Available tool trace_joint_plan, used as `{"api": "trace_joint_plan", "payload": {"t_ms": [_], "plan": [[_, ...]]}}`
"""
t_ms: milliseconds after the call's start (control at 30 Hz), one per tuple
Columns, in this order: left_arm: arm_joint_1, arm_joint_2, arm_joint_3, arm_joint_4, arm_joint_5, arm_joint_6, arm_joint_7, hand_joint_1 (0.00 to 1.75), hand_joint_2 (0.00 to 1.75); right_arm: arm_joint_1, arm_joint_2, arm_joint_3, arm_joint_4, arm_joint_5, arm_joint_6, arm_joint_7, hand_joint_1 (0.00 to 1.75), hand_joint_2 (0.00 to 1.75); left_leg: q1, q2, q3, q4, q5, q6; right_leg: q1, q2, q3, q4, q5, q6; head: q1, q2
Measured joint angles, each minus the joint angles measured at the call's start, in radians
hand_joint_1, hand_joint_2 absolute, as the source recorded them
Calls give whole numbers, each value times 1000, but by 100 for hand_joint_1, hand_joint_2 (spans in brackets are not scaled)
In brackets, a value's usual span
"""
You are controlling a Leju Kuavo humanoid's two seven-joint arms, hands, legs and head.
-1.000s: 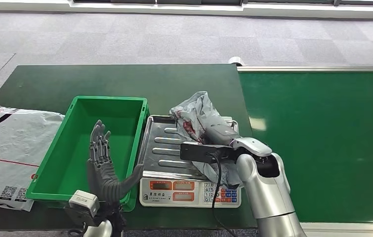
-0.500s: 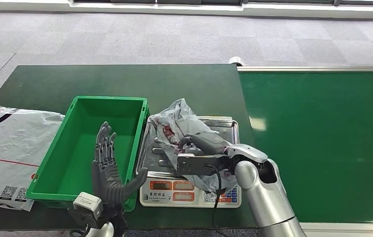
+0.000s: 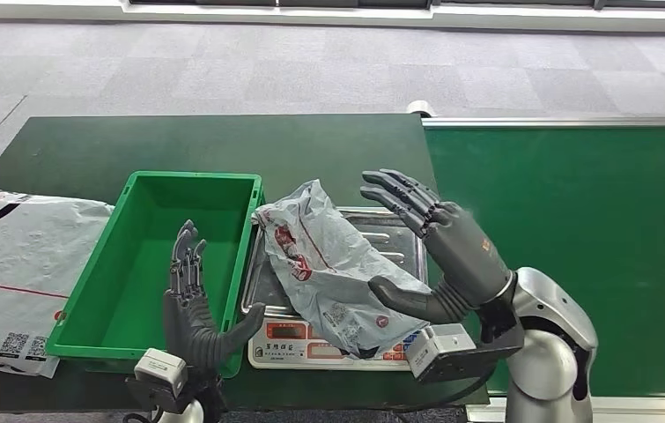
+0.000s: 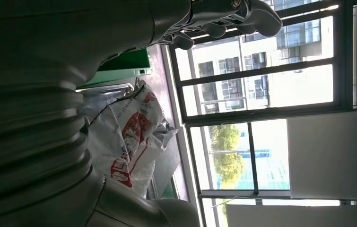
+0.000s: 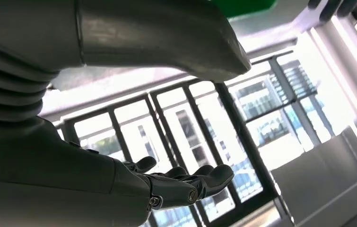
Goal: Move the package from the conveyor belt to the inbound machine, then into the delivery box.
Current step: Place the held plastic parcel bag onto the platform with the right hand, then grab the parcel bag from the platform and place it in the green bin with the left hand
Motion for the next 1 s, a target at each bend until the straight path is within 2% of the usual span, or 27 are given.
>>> {"api": "trace_joint_plan", "payload": {"t_ms": [100,233,367,500,600,800,900,1000], "plan": [[-4,-3,0,-4,-79,25,2,0,175,10,27,-21,-107,52,0,0,0,0,0,1,0,0,0,0,0,0,0,0,0,0,0,0],[-42,2,-7,2,-350,54,44,0,175,15,53,-27,-193,73,0,0,0,0,0,1,0,0,0,0,0,0,0,0,0,0,0,0],[-125,13,-25,38,-662,-17,143,0,175,17,63,-27,-219,50,0,12,0,0,0,1,1,0,1,0,0,0,1,0,1,0,0,0],[-232,30,-51,117,-865,-85,202,0,175,15,69,-18,-218,60,0,45,0,0,0,1,0,0,2,0,0,0,1,0,3,1,0,0],[-286,40,-63,166,-915,-104,211,0,175,14,71,-8,-218,81,0,68,0,0,0,1,0,0,3,0,0,1,1,0,3,0,0,0],[-331,51,-76,214,-923,-105,212,0,175,12,72,2,-218,86,0,71,0,0,0,1,-1,0,3,0,0,1,0,0,3,0,0,0],[-350,57,-82,237,-933,-121,211,0,175,11,72,1,-210,42,0,42,0,0,0,1,-1,0,3,0,0,1,-1,0,3,0,0,0],[-400,72,-103,296,-961,-180,200,0,175,6,72,-2,-172,-26,0,8,0,0,0,1,-2,0,3,0,0,1,-1,0,3,0,0,0]]}}
